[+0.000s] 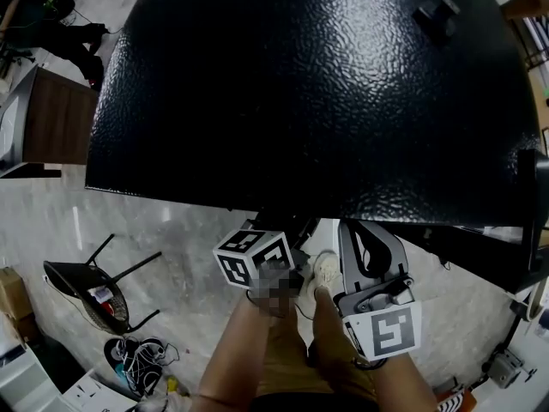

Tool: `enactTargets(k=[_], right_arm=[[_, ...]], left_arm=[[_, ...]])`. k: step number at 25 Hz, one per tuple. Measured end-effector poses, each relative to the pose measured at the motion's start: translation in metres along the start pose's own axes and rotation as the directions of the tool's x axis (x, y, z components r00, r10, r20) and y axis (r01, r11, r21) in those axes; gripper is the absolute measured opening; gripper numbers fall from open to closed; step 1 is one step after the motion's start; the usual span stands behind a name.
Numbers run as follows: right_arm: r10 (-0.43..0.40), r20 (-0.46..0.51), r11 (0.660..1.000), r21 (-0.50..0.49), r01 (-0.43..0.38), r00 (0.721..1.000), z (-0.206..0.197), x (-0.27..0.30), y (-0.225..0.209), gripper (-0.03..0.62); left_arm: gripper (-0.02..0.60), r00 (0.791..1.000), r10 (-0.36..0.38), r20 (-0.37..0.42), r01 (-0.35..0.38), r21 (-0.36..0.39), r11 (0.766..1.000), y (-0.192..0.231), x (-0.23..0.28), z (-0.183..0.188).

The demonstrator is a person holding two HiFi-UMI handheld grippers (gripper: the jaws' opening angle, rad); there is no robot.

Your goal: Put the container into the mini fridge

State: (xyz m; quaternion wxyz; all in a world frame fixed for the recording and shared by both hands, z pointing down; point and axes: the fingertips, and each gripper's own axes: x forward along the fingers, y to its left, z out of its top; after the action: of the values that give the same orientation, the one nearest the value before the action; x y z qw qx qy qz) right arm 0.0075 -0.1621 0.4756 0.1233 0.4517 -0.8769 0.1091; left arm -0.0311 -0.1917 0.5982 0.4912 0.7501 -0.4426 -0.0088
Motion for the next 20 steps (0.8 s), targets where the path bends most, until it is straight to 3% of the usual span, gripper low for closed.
enactTargets(k=[3,14,20], right_arm=[[0.000,0.000,1.000,0.002,0.000,1.000,-0.001,-0.002,-0.003,0.036],[0.006,0.002,1.000,0.001,-0.006,1.000,-0.001,0.002,-0.001,0.036],[-0.038,0.016,0.999,0.029,0.038,0.999,0.002,0.006,-0.001,0.035]], left_arm=[[0.233,1.000,-0.008,0.006,0.008,-0.051,0.999,-0.001,0.009,0.006],[0.278,0.989,0.141,-0.034,-0.142,-0.028,0.989,0.022,-0.006,-0.003],[0.304,0.967,0.256,-0.009,-0.255,0.057,0.965,0.041,-0.015,-0.003]])
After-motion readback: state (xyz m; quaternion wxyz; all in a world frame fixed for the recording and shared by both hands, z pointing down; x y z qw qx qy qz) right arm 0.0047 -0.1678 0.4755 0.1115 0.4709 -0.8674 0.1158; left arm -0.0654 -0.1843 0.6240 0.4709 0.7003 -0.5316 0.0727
